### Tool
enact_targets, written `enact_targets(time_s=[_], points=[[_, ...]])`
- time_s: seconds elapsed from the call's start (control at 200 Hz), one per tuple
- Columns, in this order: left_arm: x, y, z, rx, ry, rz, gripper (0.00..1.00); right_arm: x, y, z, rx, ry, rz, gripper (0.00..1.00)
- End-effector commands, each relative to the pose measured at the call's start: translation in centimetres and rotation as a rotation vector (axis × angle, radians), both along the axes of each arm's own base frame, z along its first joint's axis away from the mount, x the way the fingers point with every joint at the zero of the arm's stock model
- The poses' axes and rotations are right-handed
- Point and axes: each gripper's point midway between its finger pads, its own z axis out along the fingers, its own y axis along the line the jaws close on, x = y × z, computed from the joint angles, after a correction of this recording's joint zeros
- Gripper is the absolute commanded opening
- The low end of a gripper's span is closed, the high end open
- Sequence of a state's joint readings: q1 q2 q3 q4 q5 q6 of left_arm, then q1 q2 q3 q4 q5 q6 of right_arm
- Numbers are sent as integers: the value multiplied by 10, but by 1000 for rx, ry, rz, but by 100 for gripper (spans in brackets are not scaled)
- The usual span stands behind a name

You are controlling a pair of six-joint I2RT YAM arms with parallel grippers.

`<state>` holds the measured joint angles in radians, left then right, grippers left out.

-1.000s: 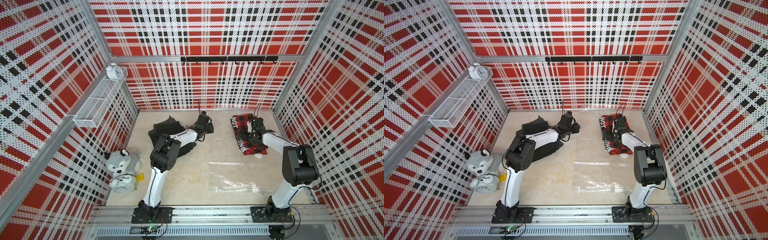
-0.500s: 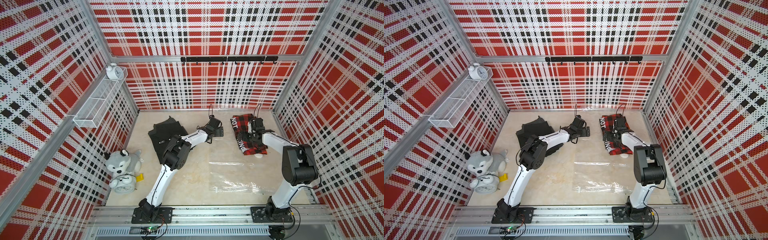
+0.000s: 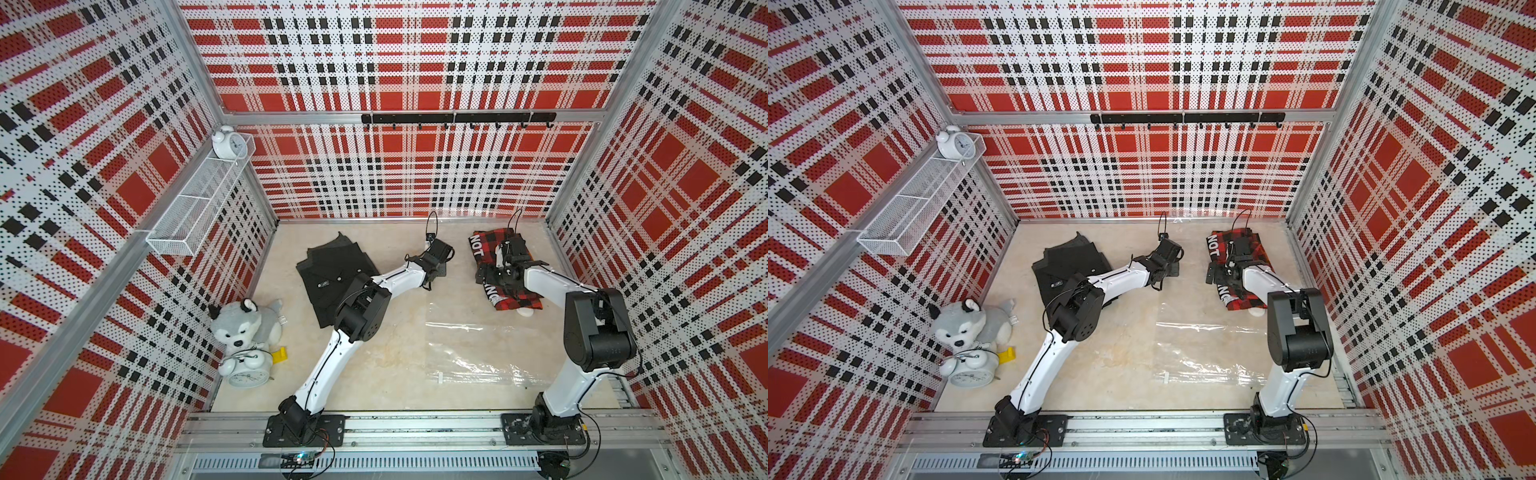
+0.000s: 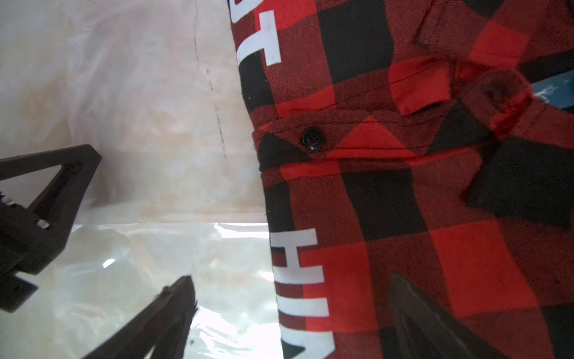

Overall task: Place the folded shirt into the vacuum bag
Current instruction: Move the shirt at the center of the board.

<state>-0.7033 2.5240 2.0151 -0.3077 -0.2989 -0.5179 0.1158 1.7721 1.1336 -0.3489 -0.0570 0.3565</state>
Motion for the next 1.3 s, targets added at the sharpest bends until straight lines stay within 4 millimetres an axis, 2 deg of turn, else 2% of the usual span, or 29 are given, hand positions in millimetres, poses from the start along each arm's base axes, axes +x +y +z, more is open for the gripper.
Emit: enact_targets(time_s=[0.0,0.035,0.165,0.246,0.371,0.661,0.762,0.832,0.942,1.042,1.298], points=[[-18,2,-9,-2,49,-18,4,-2,-1,-4,-23,7,2,100],[-18,1,1,-27,32,-24,0,-2,-2,-4,-25,6,1,100],[-17,9,39,-137,-26,-18,0,-1,-7,0,-53,6,-12,100],[-16,19,69,-204,-77,-12,0,2,-11,5,-76,2,-22,100],[-19,33,94,-252,-109,-7,0,11,-5,11,-148,0,-1,100],[-26,47,101,-268,-112,-11,0,36,29,3,-382,30,125,100],[-29,51,106,-276,-119,-12,0,46,43,-9,-425,40,182,100],[-31,53,109,-279,-126,-11,0,52,45,-18,-460,67,191,99],[-33,64,110,-273,-133,8,0,61,31,-31,-552,112,137,97],[-33,82,109,-273,-140,42,0,65,13,-33,-621,134,77,97],[-43,141,123,-313,-202,157,0,68,-20,-23,-534,121,-33,96]])
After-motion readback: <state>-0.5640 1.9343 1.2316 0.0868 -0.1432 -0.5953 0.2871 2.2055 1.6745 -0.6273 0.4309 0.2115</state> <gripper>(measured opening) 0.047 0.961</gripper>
